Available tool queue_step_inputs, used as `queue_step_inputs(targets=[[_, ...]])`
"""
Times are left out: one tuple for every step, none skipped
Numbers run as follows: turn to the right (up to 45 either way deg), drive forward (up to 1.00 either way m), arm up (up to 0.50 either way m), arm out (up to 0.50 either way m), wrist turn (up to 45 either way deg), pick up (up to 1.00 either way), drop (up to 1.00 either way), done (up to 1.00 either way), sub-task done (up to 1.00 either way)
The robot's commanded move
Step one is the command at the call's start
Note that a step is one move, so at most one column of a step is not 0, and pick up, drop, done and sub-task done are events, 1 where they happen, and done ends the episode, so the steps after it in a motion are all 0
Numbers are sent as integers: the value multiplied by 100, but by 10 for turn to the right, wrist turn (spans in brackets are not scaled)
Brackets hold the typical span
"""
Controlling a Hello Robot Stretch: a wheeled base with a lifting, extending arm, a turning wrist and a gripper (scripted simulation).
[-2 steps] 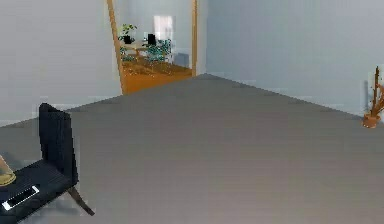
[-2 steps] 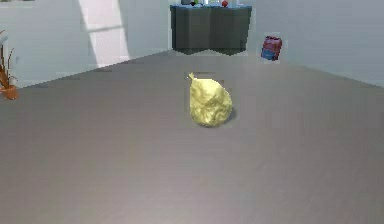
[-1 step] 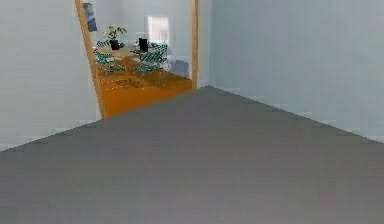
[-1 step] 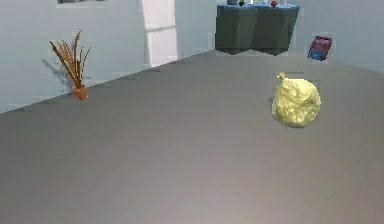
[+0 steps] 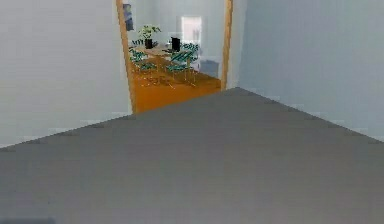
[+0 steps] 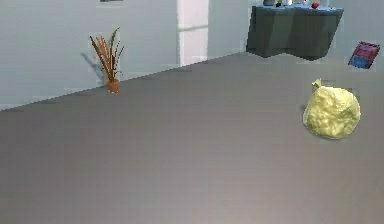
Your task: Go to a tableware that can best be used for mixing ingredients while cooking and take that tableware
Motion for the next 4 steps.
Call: queue_step_inputs(targets=[[0,30,0,0,0,0,0,0,0],[-330,0,0,0,0,0,0,0,0],[0,50,0,0,0,0,0,0,0],[-450,0,0,0,0,0,0,0,0]])
